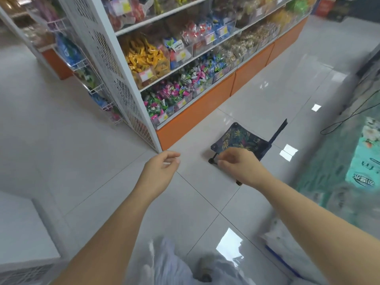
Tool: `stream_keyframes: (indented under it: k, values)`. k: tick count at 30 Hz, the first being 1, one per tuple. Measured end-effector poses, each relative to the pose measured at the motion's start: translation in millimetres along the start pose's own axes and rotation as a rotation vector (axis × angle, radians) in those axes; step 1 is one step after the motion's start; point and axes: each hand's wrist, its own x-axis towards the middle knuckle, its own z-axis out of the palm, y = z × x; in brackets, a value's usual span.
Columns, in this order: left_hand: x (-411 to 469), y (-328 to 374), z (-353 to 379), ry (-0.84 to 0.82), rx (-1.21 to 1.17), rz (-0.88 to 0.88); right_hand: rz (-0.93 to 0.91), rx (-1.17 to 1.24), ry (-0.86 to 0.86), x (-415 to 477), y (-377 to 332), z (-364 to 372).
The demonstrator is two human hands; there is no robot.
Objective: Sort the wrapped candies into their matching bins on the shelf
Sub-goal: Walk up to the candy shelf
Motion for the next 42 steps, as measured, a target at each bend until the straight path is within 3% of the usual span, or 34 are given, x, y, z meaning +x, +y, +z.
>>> stream_keyframes:
  k: [13, 22, 34, 42]
  values:
    - [234, 35, -58, -0.171, 0.11, 0.063, 0.112, 0.082, 0.115, 199, -41, -24]
    - [362, 89, -27, -0.298, 0.18, 0.152, 0.193, 0.127, 0.155, 301, -21, -64]
    - [514, 172, 7, -0.166, 0.171, 0.119, 0.065, 0.016, 0.067, 477, -1, -175]
    - [588, 181, -16, -0.122, 0.179, 0.034, -0.04, -0.025, -0.058, 580, -17, -180]
